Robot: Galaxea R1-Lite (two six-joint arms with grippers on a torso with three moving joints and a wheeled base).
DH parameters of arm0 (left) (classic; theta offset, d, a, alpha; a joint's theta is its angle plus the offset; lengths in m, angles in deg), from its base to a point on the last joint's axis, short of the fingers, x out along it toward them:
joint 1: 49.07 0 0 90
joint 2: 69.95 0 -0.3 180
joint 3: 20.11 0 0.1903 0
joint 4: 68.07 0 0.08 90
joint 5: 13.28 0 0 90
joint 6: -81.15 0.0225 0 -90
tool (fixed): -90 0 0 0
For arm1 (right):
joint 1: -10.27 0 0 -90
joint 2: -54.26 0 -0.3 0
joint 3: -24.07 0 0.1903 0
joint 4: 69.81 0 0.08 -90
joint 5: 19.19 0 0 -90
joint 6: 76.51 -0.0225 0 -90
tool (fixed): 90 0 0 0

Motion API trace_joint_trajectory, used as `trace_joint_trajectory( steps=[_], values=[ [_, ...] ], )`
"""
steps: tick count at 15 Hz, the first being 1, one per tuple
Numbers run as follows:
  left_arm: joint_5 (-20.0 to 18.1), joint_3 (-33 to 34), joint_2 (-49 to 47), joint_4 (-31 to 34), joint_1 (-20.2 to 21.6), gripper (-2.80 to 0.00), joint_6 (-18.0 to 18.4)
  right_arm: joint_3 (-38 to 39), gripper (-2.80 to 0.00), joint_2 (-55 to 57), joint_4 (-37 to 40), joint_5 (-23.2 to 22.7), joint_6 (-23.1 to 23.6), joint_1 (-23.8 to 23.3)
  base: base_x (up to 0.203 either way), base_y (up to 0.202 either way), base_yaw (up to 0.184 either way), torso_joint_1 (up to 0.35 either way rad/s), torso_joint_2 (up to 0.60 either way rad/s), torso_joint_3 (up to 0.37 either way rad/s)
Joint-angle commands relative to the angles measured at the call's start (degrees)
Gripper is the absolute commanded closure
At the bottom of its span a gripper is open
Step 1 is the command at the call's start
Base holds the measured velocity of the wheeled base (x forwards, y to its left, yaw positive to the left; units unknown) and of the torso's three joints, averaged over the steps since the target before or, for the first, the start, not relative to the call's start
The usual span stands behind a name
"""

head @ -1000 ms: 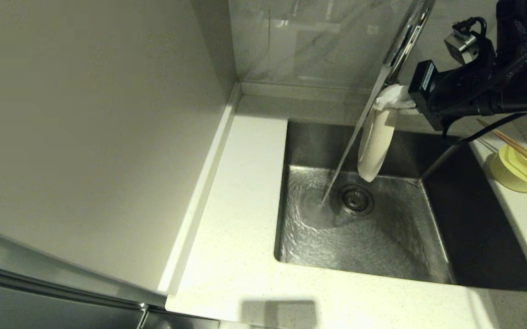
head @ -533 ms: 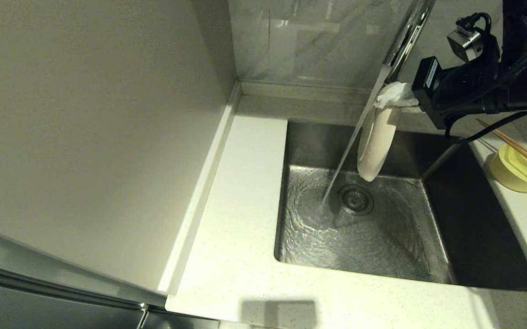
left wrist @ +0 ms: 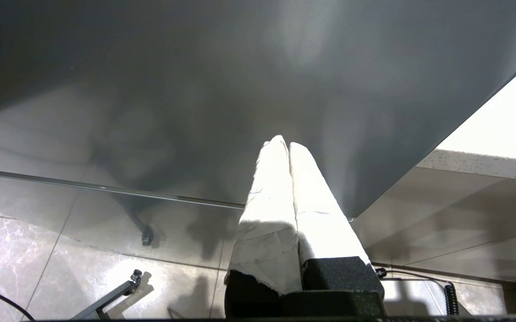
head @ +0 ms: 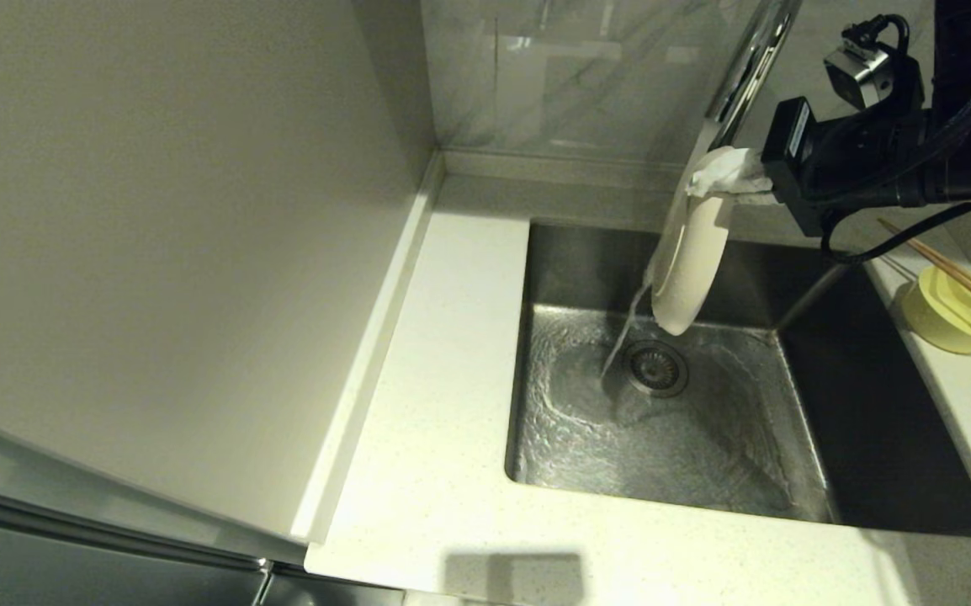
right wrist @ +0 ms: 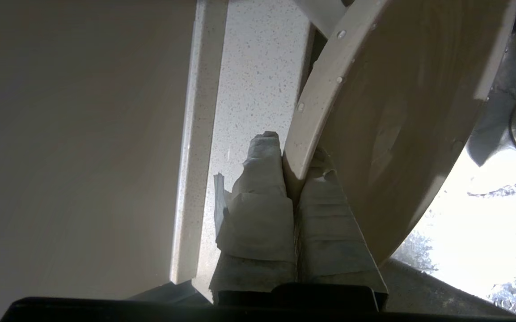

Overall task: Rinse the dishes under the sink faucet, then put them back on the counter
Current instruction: Place the plate on the table

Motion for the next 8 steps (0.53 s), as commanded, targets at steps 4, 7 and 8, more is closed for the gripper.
trace_joint_trajectory(
  steps=[4,7,8],
  values=[
    [0.03,0.0,0.09,-0.02,0.0,0.0,-0.03,1.6,0.0,-0.56,1.63,0.33,0.13,-0.01,0.0,0.0,0.0,0.0,0.0,0.0],
    [0.03,0.0,0.09,-0.02,0.0,0.0,-0.03,3.43,0.0,-1.0,3.9,0.59,0.53,-2.63,0.0,0.0,0.0,0.0,0.0,0.0],
    [0.03,0.0,0.09,-0.02,0.0,0.0,-0.03,3.63,0.0,-1.19,5.84,0.76,1.21,-4.12,0.0,0.0,0.0,0.0,0.0,0.0]
  ],
)
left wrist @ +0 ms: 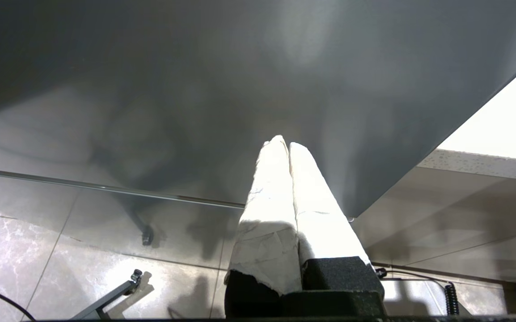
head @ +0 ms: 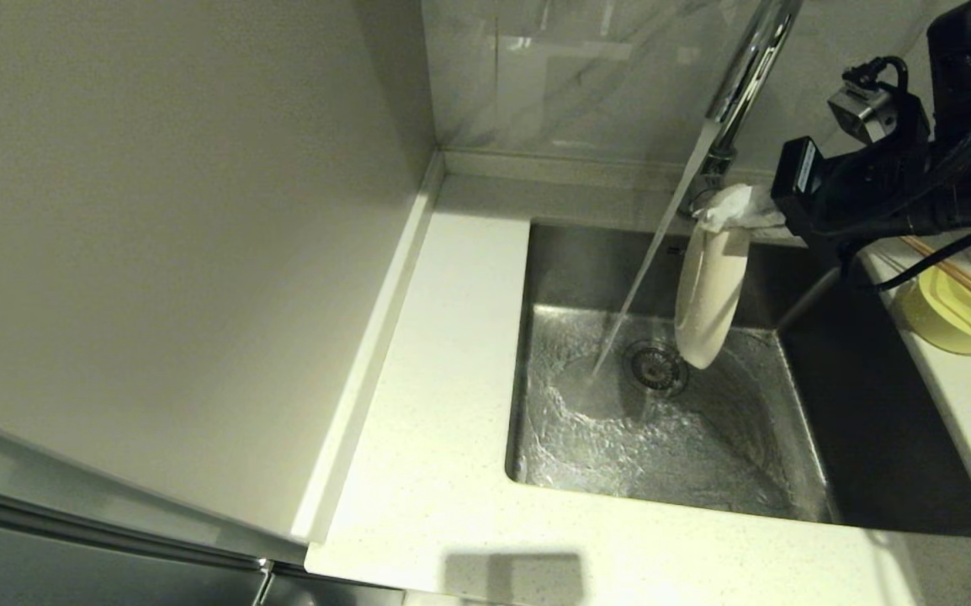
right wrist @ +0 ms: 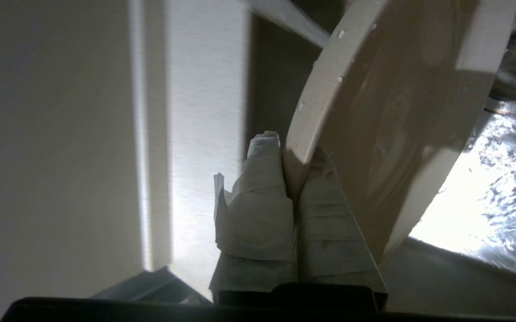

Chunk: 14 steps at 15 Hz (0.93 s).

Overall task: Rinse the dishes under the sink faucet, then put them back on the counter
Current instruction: Place the plate on the table

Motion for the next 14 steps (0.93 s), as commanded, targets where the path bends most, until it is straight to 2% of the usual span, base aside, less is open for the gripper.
trace_joint_trajectory(
  steps=[1,2,4,5,7,9,10,13,14],
  values=[
    [0.03,0.0,0.09,-0.02,0.0,0.0,-0.04,0.72,0.0,-0.9,2.29,0.48,2.12,-3.21,0.0,0.0,0.0,0.0,0.0,0.0],
    [0.03,0.0,0.09,-0.02,0.0,0.0,-0.04,0.62,0.0,-1.6,2.64,1.38,4.88,-4.94,0.0,0.0,0.0,0.0,0.0,0.0],
    [0.03,0.0,0.09,-0.02,0.0,0.0,-0.04,0.01,0.0,-3.32,3.66,3.23,15.17,-8.5,0.0,0.0,0.0,0.0,0.0,0.0],
    [0.03,0.0,0.09,-0.02,0.0,0.0,-0.04,2.17,0.0,-3.92,4.88,4.4,18.21,-9.28,0.0,0.0,0.0,0.0,0.0,0.0],
    [0.03,0.0,0.09,-0.02,0.0,0.0,-0.04,11.55,0.0,-5.55,4.76,7.53,20.54,-9.77,0.0,0.0,0.0,0.0,0.0,0.0],
    [0.03,0.0,0.09,-0.02,0.0,0.0,-0.04,15.32,0.0,-6.74,0.75,8.79,21.08,-10.75,0.0,0.0,0.0,0.0,0.0,0.0],
    [0.03,0.0,0.09,-0.02,0.0,0.0,-0.04,13.71,0.0,-7.15,-0.7,9.06,20.81,-11.42,0.0,0.0,0.0,0.0,0.0,0.0],
    [0.03,0.0,0.09,-0.02,0.0,0.0,-0.04,1.31,0.0,-10.08,-2.0,9.58,19.28,-13.24,0.0,0.0,0.0,0.0,0.0,0.0],
    [0.03,0.0,0.09,-0.02,0.0,0.0,-0.04,0.53,0.0,-11.48,-1.88,9.6,18.88,-13.42,0.0,0.0,0.0,0.0,0.0,0.0]
  ],
)
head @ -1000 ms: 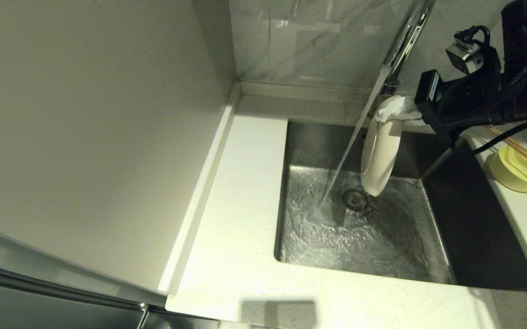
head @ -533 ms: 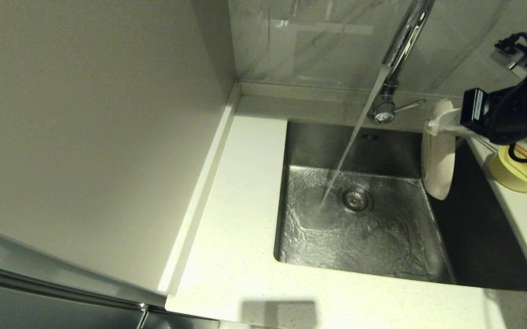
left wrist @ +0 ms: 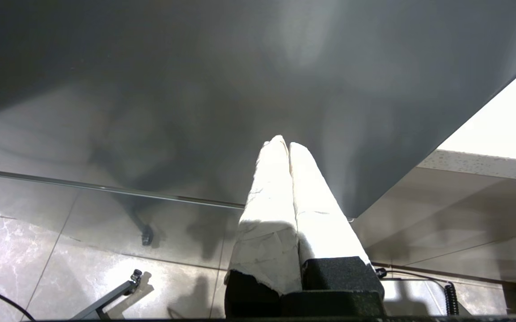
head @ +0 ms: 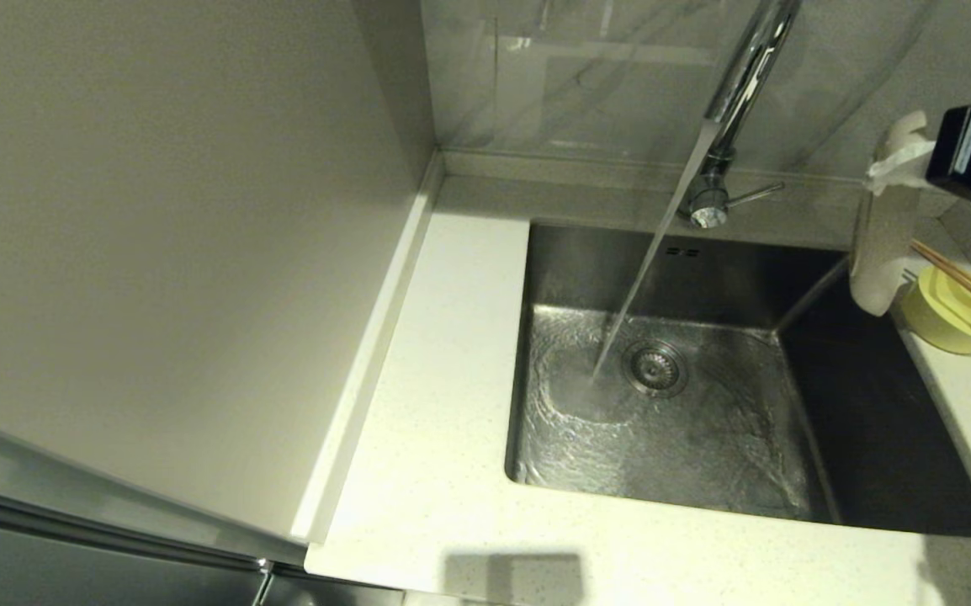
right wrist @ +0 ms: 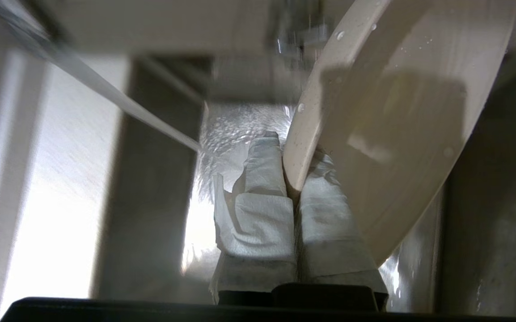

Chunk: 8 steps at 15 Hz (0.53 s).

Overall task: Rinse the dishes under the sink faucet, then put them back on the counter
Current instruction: Place the plate on the table

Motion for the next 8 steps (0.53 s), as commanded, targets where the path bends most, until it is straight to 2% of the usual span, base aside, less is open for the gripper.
trace_joint_trajectory(
  steps=[1,5,6,7,8],
  values=[
    [0.03,0.0,0.09,-0.04,0.0,0.0,-0.03,-1.0,0.0,-3.98,0.29,-0.21,-0.48,-0.36,0.0,0.0,0.0,0.0,0.0,0.0],
    [0.03,0.0,0.09,-0.04,0.0,0.0,-0.03,17.23,0.0,-11.59,-0.66,-0.97,-1.81,-0.11,0.0,0.0,0.0,0.0,0.0,0.0],
    [0.03,0.0,0.09,-0.04,0.0,0.0,-0.03,17.89,0.0,-13.13,2.03,-1.08,-2.06,-0.08,0.0,0.0,0.0,0.0,0.0,0.0],
    [0.03,0.0,0.09,-0.04,0.0,0.0,-0.03,18.02,0.0,-15.25,5.57,-0.67,0.09,0.11,0.0,0.0,0.0,0.0,0.0,0.0],
    [0.03,0.0,0.09,-0.04,0.0,0.0,-0.03,16.28,0.0,-15.85,5.16,-0.24,0.75,0.04,0.0,0.0,0.0,0.0,0.0,0.0]
  ],
)
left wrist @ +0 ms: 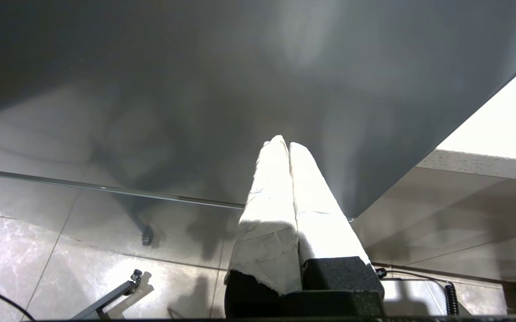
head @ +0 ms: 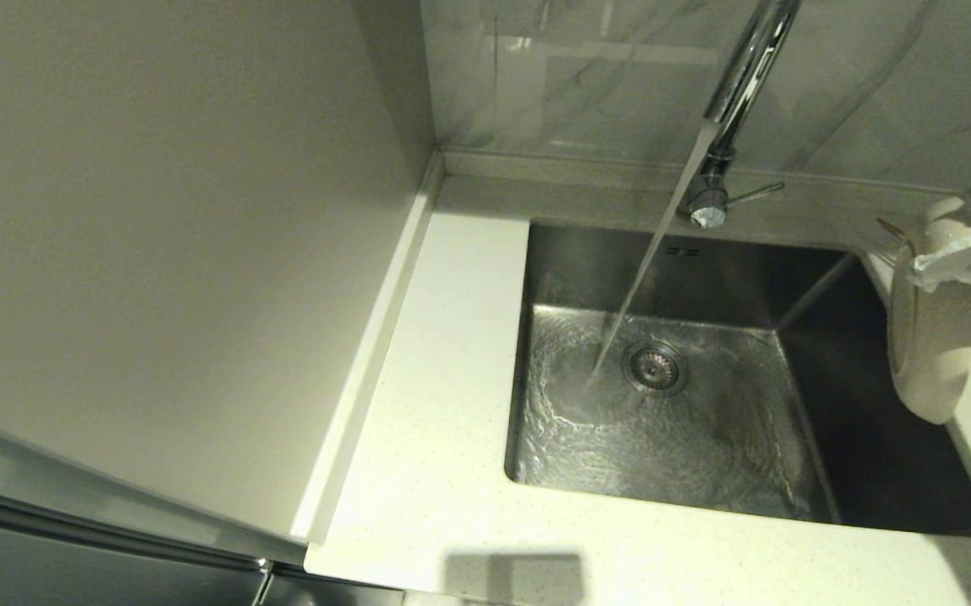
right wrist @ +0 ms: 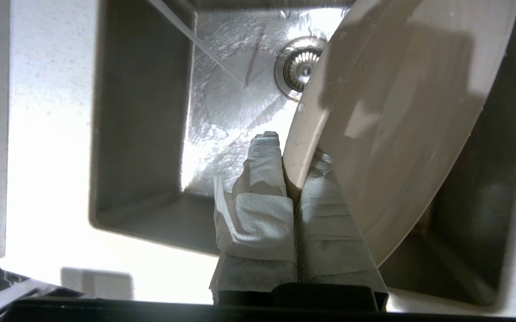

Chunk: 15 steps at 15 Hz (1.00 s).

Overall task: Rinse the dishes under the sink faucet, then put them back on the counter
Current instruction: Place the plate on the table

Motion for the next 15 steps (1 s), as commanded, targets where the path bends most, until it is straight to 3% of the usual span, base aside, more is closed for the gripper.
trace_joint_trajectory(
  steps=[1,3,5,8,11,15],
  values=[
    [0.03,0.0,0.09,-0.04,0.0,0.0,-0.04,-3.66,0.0,-3.16,-0.09,0.26,-1.03,0.15,0.0,0.0,0.0,0.0,0.0,0.0],
    [0.03,0.0,0.09,-0.04,0.0,0.0,-0.04,-3.31,0.0,-3.66,1.29,0.98,-0.24,1.25,0.0,0.0,0.0,0.0,0.0,0.0],
    [0.03,0.0,0.09,-0.04,0.0,0.0,-0.04,-1.83,0.0,-4.99,2.32,1.45,-2.68,2.65,0.0,0.0,0.0,0.0,0.0,0.0],
    [0.03,0.0,0.09,-0.04,0.0,0.0,-0.04,2.15,0.0,-5.25,1.87,1.79,1.83,3.42,0.0,0.0,0.0,0.0,0.0,0.0],
    [0.03,0.0,0.09,-0.04,0.0,0.0,-0.04,-5.57,0.0,-4.86,2.73,1.84,2.16,3.98,0.0,0.0,0.0,0.0,0.0,0.0],
    [0.03,0.0,0.09,-0.04,0.0,0.0,-0.04,0.61,0.0,-4.65,1.85,1.91,4.01,5.06,0.0,0.0,0.0,0.0,0.0,0.0]
  ],
)
